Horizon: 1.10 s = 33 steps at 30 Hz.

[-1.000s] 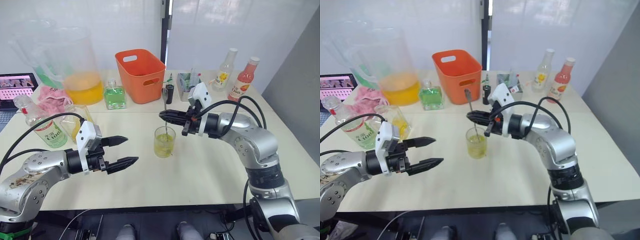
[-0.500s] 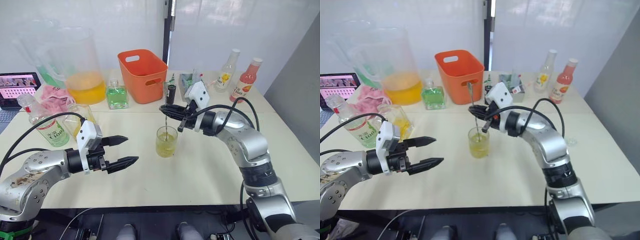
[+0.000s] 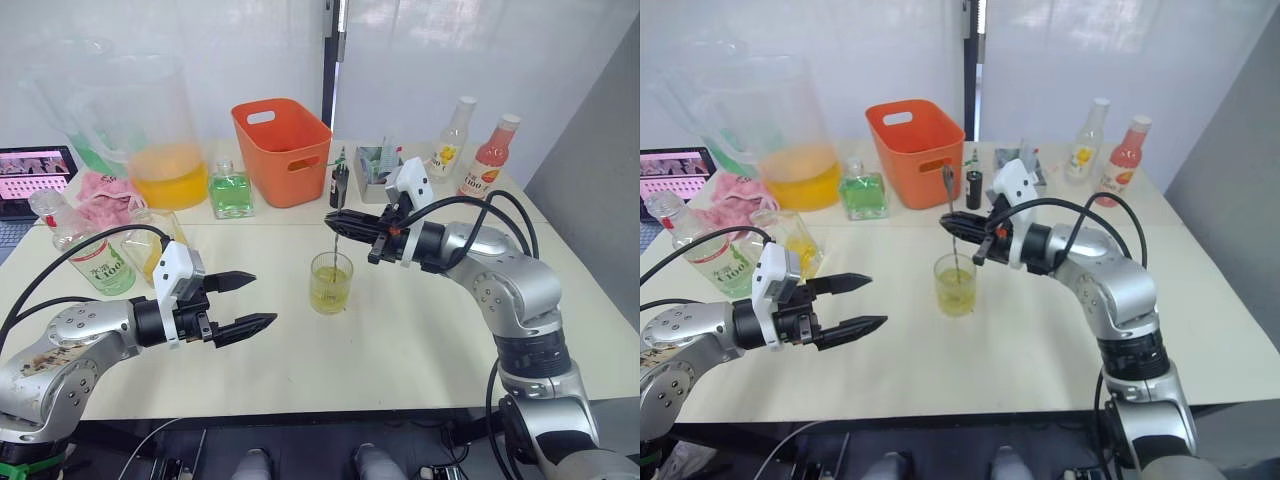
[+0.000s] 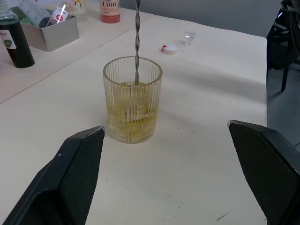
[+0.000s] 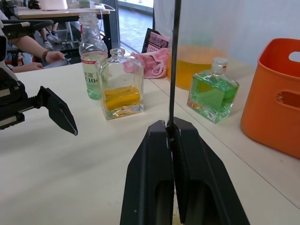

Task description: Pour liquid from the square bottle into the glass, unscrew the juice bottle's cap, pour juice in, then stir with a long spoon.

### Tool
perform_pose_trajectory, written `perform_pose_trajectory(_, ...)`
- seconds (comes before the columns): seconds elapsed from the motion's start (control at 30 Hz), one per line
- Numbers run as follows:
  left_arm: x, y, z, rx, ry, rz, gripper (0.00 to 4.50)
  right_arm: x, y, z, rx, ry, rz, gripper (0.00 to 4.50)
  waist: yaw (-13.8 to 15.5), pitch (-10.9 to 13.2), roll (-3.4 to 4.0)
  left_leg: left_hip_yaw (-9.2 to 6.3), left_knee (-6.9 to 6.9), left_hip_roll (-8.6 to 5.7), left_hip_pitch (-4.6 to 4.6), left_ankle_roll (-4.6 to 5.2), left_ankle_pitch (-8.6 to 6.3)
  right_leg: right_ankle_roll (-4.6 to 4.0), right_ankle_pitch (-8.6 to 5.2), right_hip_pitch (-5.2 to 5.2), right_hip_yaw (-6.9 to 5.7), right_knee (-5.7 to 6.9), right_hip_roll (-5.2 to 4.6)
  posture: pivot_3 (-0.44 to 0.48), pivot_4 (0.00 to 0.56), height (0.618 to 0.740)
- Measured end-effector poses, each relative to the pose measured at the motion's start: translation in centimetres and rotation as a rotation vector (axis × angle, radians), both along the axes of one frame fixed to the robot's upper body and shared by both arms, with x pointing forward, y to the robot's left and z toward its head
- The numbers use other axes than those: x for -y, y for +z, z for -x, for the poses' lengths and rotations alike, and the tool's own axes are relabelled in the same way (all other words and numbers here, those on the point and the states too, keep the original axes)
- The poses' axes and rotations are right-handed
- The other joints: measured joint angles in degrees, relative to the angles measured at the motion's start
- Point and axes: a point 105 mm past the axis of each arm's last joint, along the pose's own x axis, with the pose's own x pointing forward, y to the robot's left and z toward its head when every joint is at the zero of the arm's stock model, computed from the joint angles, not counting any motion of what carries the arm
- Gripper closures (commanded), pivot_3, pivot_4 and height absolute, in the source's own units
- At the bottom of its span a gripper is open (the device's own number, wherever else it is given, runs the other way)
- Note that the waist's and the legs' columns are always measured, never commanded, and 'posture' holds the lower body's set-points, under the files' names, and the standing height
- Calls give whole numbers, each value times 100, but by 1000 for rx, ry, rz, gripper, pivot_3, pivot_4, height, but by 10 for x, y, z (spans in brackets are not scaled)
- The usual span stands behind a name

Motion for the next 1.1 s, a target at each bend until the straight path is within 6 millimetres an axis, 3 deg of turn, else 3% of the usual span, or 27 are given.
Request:
perform_pose_trajectory(0.2,0,-1,0,0,4,-1,36,2,3,-7,34,-37,12,4500,7,0,0,0,0,-1,0,0,0,0,0,1,0,-1,0,0,150,740)
perform_pose_trajectory(0.33,-1,-2,0,-4,6,-3,36,3,5,-2,-20,7,2,4500,12,0,0,0,0,0,-1,0,0,0,0,1,1,0,0,0,150,740)
perform_pose_trajectory(0.6,-1,-1,0,8,3,-2,36,10,31,16,-47,76,-36,4500,0,0,0,0,-1,0,0,0,0,-1,-1,0,0,-1,0,0,150,740)
perform_pose_trajectory(0.87,0,0,0,7,-1,9,36,15,55,22,-28,96,-44,4500,-4,0,0,0,-2,0,-1,0,0,-2,-1,-1,1,-1,0,0,150,740)
perform_pose_trajectory(1.1,1,2,1,8,-7,24,36,22,65,19,-21,77,-31,4500,-4,0,0,1,-2,0,-1,0,0,-3,-2,-2,1,-2,0,0,150,740)
